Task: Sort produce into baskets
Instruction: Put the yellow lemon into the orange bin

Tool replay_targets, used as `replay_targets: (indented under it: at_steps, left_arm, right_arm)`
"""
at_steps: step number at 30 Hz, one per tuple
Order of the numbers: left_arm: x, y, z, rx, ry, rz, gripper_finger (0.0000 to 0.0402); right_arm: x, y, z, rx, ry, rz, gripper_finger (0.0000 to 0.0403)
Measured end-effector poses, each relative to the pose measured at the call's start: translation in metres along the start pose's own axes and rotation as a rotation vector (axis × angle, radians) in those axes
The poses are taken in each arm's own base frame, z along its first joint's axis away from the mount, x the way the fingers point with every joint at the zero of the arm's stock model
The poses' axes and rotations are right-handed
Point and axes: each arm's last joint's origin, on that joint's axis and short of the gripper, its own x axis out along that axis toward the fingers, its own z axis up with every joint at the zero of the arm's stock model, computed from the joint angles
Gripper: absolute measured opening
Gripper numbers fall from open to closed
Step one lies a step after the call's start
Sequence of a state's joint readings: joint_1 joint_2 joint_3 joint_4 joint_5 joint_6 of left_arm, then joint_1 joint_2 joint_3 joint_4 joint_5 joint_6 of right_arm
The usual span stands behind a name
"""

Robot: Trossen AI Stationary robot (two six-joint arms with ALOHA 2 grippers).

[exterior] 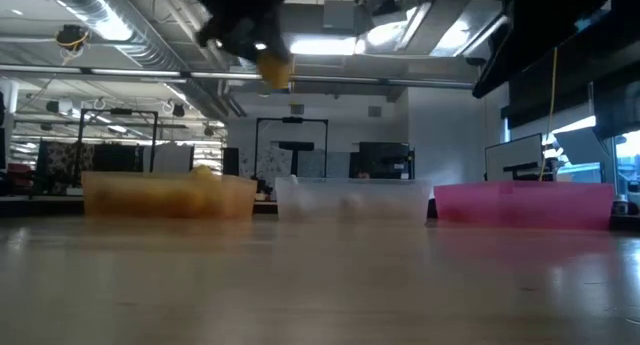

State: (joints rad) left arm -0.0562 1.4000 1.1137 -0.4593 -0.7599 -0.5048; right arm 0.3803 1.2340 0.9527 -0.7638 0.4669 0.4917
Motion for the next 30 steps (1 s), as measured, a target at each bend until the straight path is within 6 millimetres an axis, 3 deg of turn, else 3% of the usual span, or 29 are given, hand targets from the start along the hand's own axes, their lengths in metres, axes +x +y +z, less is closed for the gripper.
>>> replay_targets:
  at_steps: [7,12,21,30]
  left_arm:
    - [-0.006,0.062,-0.008,-0.058,0.162,0.276,0.0197]
    - [0.002,0.097,-0.021,-0.110,0.255,0.447,0.0197]
    - [0.035,0.148,-0.057,-0.157,0.419,0.653,0.0197]
    - [0.061,0.179,-0.071,-0.174,0.537,0.693,0.0196]
  right_arm:
    - [0.016,0.009,0.001,-0.021,0.014,-0.042,0.0307]
    - [0.029,0.016,0.002,-0.046,0.012,-0.049,0.0307]
    - [0.035,0.020,0.003,-0.065,0.008,-0.044,0.0307]
    - [0.035,0.021,0.005,-0.061,-0.014,-0.044,0.0307]
